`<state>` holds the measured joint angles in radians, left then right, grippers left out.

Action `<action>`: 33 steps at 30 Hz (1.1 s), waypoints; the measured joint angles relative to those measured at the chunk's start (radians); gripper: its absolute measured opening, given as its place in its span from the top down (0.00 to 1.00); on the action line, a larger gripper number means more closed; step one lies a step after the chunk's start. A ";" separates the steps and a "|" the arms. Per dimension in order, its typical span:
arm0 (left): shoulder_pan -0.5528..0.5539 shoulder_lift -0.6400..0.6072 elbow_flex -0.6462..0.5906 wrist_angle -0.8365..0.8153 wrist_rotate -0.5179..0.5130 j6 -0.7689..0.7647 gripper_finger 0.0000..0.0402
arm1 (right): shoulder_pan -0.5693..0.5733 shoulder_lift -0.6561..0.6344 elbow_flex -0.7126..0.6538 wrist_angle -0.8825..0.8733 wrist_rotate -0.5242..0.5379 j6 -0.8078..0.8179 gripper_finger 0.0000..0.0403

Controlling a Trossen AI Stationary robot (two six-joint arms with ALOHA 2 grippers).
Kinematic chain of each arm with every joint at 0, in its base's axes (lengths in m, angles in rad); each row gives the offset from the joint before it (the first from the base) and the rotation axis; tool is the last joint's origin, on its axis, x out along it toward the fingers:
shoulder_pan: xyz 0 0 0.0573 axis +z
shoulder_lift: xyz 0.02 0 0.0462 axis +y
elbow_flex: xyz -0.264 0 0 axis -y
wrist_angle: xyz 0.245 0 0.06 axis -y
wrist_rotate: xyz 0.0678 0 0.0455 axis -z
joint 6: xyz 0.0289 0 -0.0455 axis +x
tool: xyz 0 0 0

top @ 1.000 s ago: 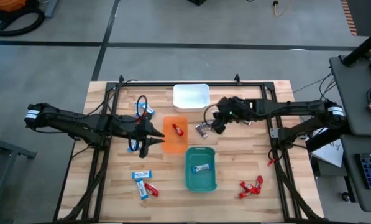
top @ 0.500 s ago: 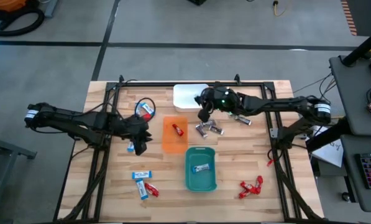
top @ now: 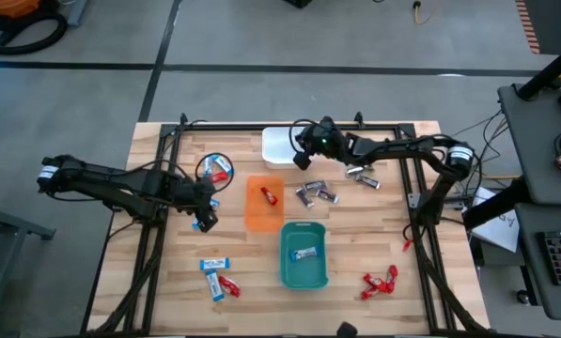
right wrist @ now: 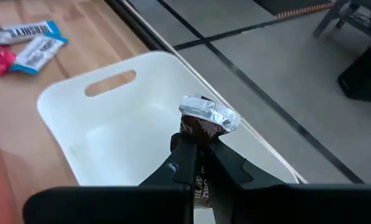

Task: Sort candy
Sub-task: Put the brown chocolate bar into the white bin, then put the white chocolate bar into the green bin

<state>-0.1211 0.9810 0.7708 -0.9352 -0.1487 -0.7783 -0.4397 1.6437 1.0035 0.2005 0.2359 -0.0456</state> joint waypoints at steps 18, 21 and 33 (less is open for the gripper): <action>-0.017 0.085 -0.001 -0.033 -0.010 -0.115 0.70 | -0.003 0.010 0.002 -0.003 -0.008 -0.044 0.59; -0.034 0.105 -0.001 -0.035 -0.019 -0.165 0.64 | -0.001 -0.003 0.002 -0.019 -0.008 -0.043 0.54; -0.080 0.270 -0.029 -0.037 -0.188 -0.312 0.50 | 0.001 -0.072 0.003 -0.046 -0.061 -0.044 0.54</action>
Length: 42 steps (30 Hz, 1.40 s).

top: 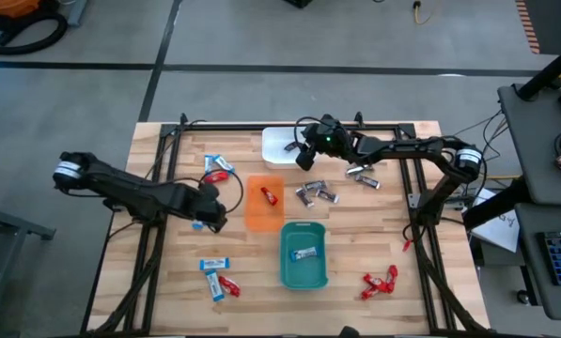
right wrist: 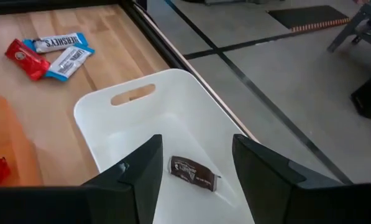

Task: Sort candy
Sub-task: Put the white chocolate bar into the green bin

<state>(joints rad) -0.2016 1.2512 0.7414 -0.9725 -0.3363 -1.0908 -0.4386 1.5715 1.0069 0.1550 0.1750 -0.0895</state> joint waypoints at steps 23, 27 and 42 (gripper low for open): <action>-0.001 0.150 -0.170 0.247 -0.026 -0.063 0.57 | 0.000 0.000 0.000 -0.054 -0.003 0.008 0.54; -0.001 0.149 -0.190 0.277 -0.029 -0.063 0.59 | 0.000 0.000 0.000 -0.054 -0.003 0.023 0.54; -0.008 0.151 -0.191 0.279 -0.033 -0.046 0.84 | 0.002 0.000 0.000 -0.054 -0.026 0.038 0.54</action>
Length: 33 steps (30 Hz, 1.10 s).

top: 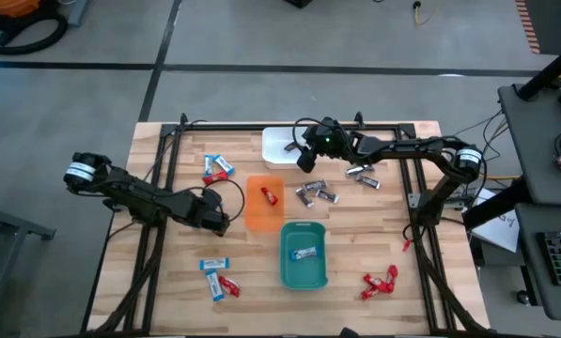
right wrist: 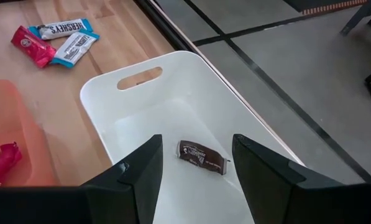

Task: Sort candy
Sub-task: Put the white chocolate bar into the green bin

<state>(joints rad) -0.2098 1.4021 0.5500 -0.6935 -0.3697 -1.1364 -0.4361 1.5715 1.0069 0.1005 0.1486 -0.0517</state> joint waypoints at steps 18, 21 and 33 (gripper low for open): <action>-0.026 -0.053 0.059 -0.057 0.055 0.107 0.92 | 0.002 0.000 0.000 -0.023 0.000 -0.001 0.54; -0.027 -0.085 0.059 -0.057 0.055 0.129 0.96 | 0.002 0.000 0.000 -0.023 0.000 -0.001 0.54; -0.033 -0.178 0.059 -0.055 0.061 0.210 0.96 | 0.006 0.000 0.000 -0.029 -0.003 -0.005 0.54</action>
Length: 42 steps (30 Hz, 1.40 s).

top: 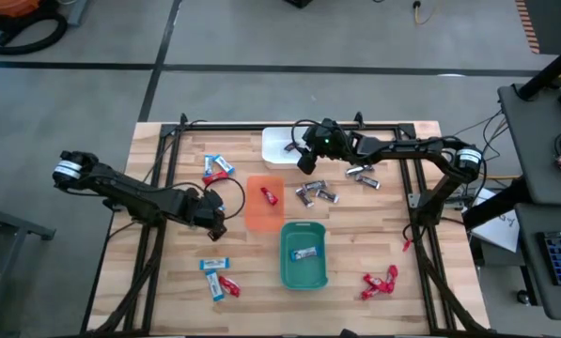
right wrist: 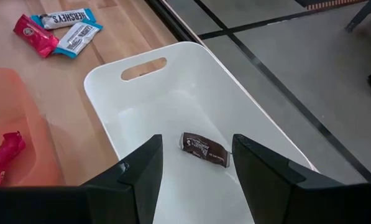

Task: Sort candy
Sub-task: Put the white chocolate bar into the green bin

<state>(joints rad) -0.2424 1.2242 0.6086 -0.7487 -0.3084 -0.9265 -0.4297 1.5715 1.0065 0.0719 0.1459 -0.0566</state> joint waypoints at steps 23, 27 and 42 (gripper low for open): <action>-0.085 -0.086 -0.069 -0.172 -0.093 -0.237 0.58 | 0.002 -0.008 0.000 -0.057 -0.050 0.003 0.54; -0.084 -0.070 -0.069 -0.206 -0.062 -0.272 0.56 | 0.002 -0.008 0.000 -0.057 -0.050 0.003 0.54; -0.083 0.053 -0.081 -0.187 -0.062 -0.325 0.53 | 0.013 -0.008 0.000 -0.057 -0.053 0.004 0.54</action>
<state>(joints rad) -0.3256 1.2777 0.5275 -0.9356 -0.3707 -1.2514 -0.4169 1.5631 1.0061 0.0151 0.0925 -0.0525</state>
